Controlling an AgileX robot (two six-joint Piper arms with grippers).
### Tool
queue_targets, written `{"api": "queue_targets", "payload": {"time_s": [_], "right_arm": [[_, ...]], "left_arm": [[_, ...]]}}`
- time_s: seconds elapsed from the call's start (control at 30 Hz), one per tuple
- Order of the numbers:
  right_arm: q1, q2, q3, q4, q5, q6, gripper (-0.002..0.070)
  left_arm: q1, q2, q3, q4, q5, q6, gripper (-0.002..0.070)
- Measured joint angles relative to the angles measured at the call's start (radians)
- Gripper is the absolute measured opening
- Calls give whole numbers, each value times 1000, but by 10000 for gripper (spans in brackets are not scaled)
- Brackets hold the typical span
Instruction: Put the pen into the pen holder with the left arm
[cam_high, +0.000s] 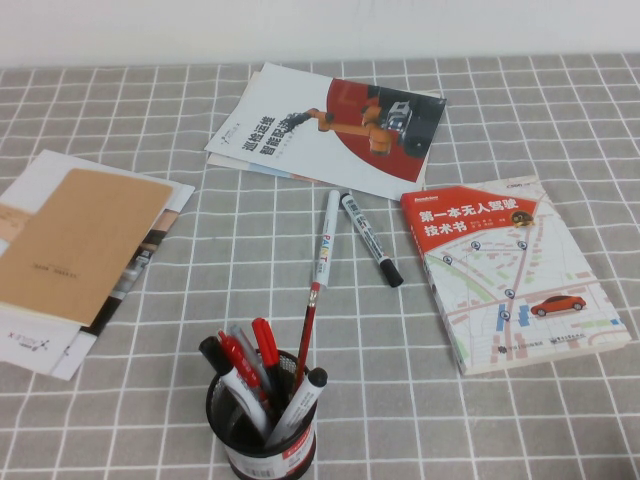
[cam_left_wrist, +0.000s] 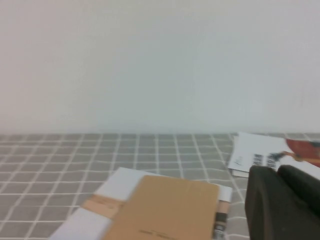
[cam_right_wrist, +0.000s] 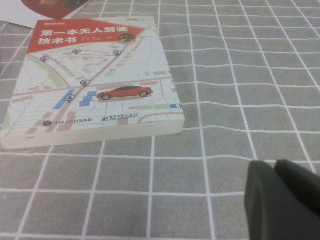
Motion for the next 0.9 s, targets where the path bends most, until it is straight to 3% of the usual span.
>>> {"api": "queue_targets", "payload": {"time_s": [0.37, 0.9], "right_arm": [[0, 0, 0, 0, 0, 0, -15], [0, 0, 0, 2, 0, 0, -15]], "left_arm": [[25, -29, 156, -7, -9, -45, 0], [21, -29, 161, 84, 213, -115, 0]]}}
